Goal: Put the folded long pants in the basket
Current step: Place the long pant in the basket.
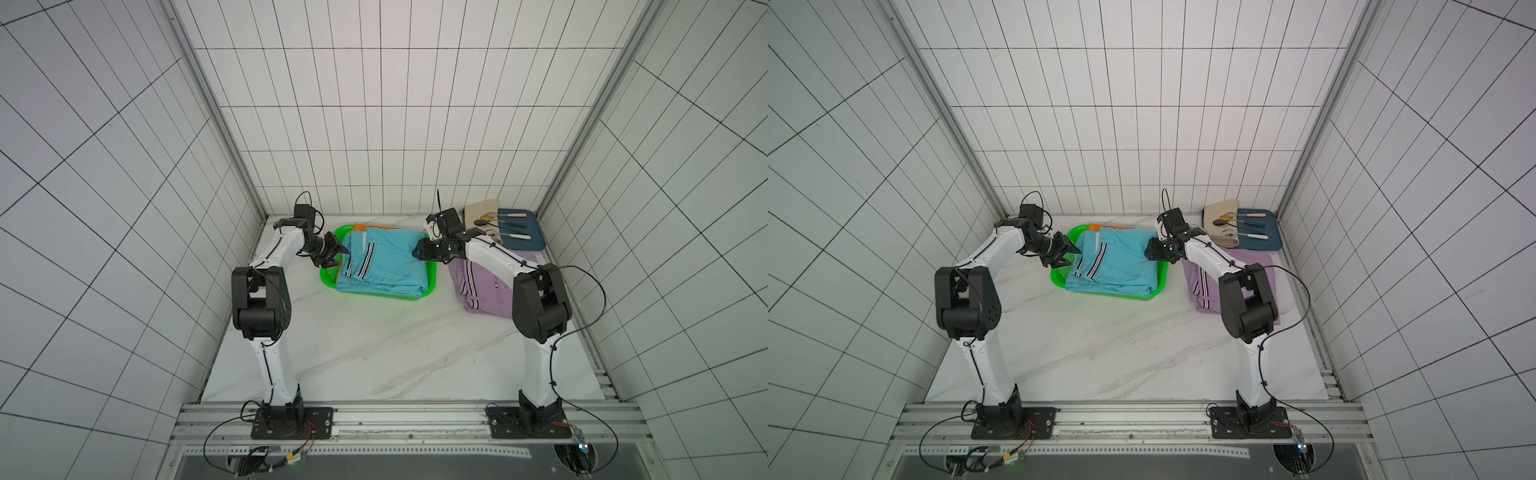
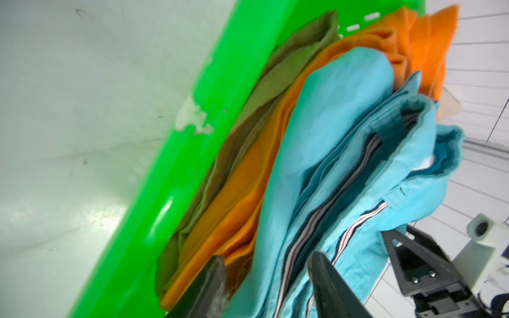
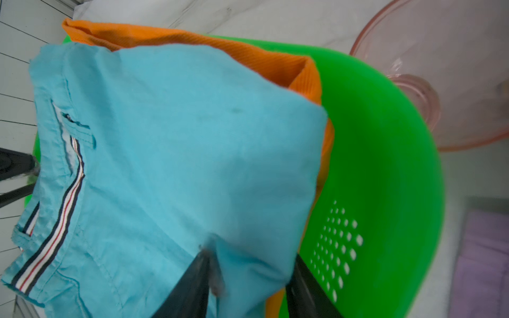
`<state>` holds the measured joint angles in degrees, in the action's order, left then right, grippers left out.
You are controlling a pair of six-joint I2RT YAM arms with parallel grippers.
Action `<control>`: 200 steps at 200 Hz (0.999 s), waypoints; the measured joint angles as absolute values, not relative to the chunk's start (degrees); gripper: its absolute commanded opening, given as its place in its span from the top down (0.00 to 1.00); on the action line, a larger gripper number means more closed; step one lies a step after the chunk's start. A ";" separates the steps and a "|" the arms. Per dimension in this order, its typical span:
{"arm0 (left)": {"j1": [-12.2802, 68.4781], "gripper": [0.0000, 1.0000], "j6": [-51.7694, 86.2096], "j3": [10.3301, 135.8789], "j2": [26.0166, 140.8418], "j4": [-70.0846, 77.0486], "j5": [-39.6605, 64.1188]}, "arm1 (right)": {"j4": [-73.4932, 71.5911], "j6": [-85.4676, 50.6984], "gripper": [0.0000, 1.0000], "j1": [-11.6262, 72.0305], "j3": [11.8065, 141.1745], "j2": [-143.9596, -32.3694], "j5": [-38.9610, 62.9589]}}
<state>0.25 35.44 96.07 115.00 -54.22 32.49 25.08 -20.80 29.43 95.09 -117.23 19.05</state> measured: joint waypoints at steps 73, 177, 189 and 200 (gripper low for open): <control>0.64 1.00 37.47 84.73 95.94 -50.39 30.00 | 20.16 -20.75 0.72 31.38 82.61 -92.29 12.82; 5.30 1.00 40.80 75.50 100.62 -44.95 34.59 | 15.53 -30.72 0.92 41.78 76.88 -107.11 18.28; 4.25 1.00 40.99 75.50 104.01 -44.73 35.70 | 14.50 -32.14 0.94 41.23 76.93 -109.62 19.55; 3.42 1.00 39.97 75.59 105.84 -44.36 37.32 | 13.34 -33.54 0.95 40.80 77.14 -110.91 20.86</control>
